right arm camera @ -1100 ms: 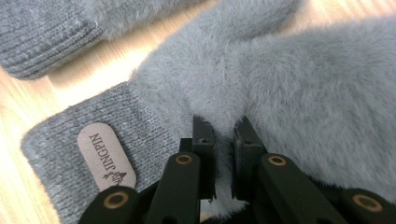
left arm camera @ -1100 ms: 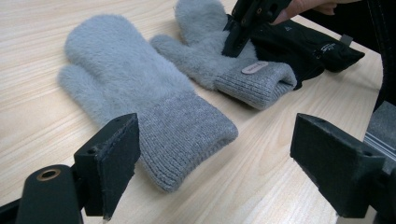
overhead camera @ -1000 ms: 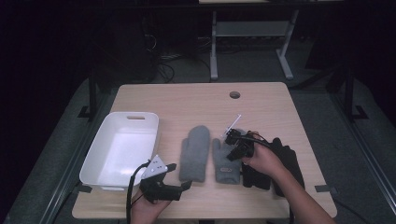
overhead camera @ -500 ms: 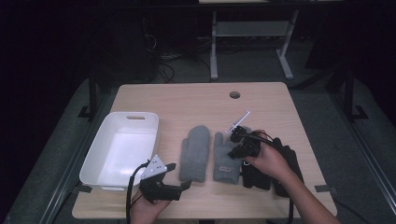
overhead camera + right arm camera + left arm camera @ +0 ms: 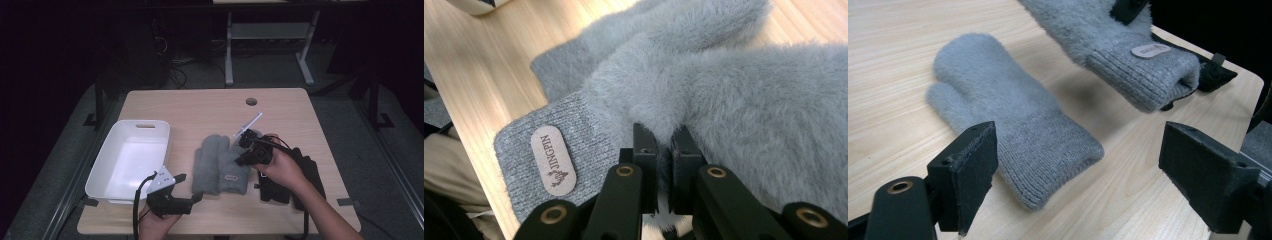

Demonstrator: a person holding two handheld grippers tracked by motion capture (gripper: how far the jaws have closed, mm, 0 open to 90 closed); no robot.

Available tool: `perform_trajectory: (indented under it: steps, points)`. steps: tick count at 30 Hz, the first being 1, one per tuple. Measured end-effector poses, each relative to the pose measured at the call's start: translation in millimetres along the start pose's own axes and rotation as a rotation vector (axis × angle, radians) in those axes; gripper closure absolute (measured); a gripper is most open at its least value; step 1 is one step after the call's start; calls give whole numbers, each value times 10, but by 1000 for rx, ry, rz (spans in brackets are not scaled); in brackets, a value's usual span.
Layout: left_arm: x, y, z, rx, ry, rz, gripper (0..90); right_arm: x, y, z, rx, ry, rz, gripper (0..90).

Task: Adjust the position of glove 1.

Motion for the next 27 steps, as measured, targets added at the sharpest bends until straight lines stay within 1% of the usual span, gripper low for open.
perform_trajectory:
  steps: [1, 2, 3, 5, 7, 8, 9, 11, 12, 13, 15, 17, 18, 21, 23, 27]
  points:
    - [0, 0, 0, 0, 0, 0, 157, 0, 0, 0, 0, 0, 0, 850]
    - [-13, -17, 4, -3, -6, -14, 157, -1, -52, 27, -5, -2, -1, 850]
    - [-13, -17, 4, -3, -6, -14, 157, -1, -52, 27, -5, -2, -1, 850]
    - [-37, -13, 16, -1, -10, -5, 157, 6, -134, 65, -2, -2, -2, 850]
    - [-44, -16, 22, 1, -10, -11, 157, 11, -161, 78, -3, -1, 0, 850]
    - [-54, -14, 26, -2, -10, -7, 157, 22, -223, 108, -4, -4, -3, 849]
    - [-54, -14, 26, -2, -10, -7, 157, 22, -223, 108, -4, -4, -3, 849]
    - [-50, -24, 27, -8, -11, -23, 157, 35, -294, 159, -6, -18, -11, 849]
    - [-58, -28, 30, -10, -14, -27, 157, 70, -354, 217, -13, -19, -12, 850]
    - [-58, -28, 30, -10, -14, -27, 157, 70, -354, 217, -13, -19, -12, 850]
    - [-68, -31, 35, -13, -17, -26, 157, 132, -404, 289, -24, -21, -5, 849]
    - [-78, -28, 45, -9, -19, -20, 157, 190, -439, 328, -32, -18, 5, 850]
    - [-82, -27, 51, -11, -21, -22, 157, 238, -466, 352, -31, -27, 13, 850]
    - [-87, -27, 62, -7, -23, -19, 157, 284, -492, 363, -38, -30, 21, 850]
    - [-88, -22, 70, -20, -24, -22, 157, 329, -527, 387, -37, -30, 33, 850]
    - [-85, -25, 78, -27, -24, -30, 157, 353, -572, 414, -33, -35, 36, 849]
Point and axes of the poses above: each handheld gripper's, and its own axes: x roughly forward along the jaws, y roughly out of its underside, z roughly to its left, the point moved 10 cm from there along x, roughly forward along the jaws, and after that the axes turned 13 degrees about y, right-handed, at the moved point
